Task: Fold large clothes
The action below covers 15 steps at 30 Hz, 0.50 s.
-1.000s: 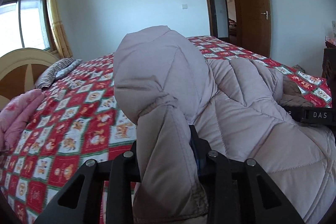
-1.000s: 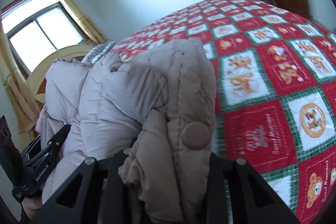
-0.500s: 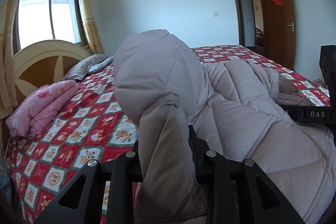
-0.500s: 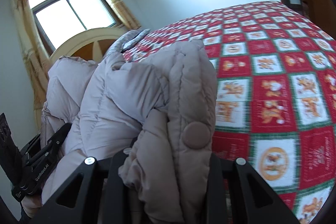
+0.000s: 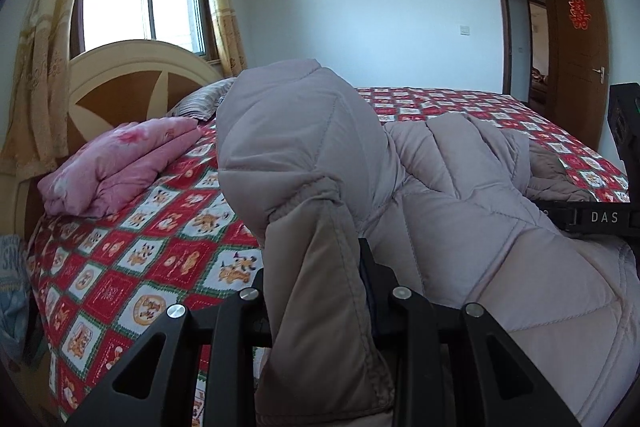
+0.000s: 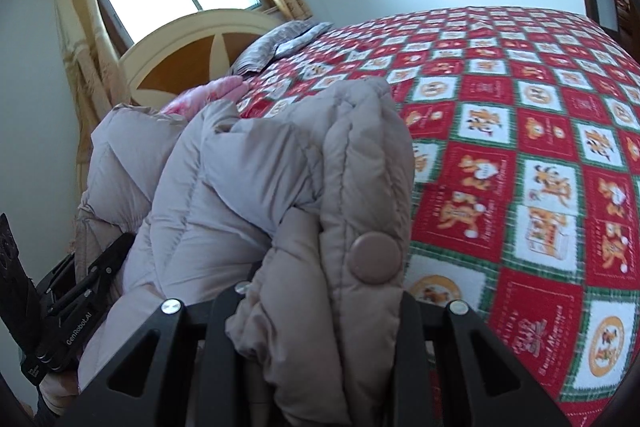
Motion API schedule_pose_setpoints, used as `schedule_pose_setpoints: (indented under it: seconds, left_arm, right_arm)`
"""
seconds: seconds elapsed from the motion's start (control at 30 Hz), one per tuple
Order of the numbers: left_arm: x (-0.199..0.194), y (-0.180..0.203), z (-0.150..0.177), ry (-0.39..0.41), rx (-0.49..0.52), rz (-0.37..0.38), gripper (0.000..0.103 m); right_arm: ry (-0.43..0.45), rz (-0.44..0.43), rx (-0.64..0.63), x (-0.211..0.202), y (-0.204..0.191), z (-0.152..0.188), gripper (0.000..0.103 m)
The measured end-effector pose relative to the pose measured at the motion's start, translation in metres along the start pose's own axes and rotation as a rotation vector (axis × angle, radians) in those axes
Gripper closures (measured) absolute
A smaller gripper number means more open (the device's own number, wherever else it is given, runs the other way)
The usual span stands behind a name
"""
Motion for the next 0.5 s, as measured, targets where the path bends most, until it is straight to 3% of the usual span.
schedule_pose_setpoints:
  seconds: [0.37, 0.5]
  left_arm:
    - [0.024, -0.018, 0.006, -0.009, -0.026, -0.013, 0.072]
    - [0.033, -0.024, 0.013, -0.035, -0.031, -0.039, 0.054]
  right_arm:
    - [-0.038, 0.033, -0.034, 0.027, -0.01, -0.008, 0.076]
    - [-0.062, 0.038, -0.031, 0.038, -0.009, -0.003, 0.075]
Point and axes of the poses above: each gripper's, at about its wrist camera, not at the fingertips, and x roughly the way its jaws point, y to its right, z to its underside, the point moved 1 cm from there along x, roughly the way its jaws point, and after that the axes turned 6 degrees about -y, right-handed, at the moved point
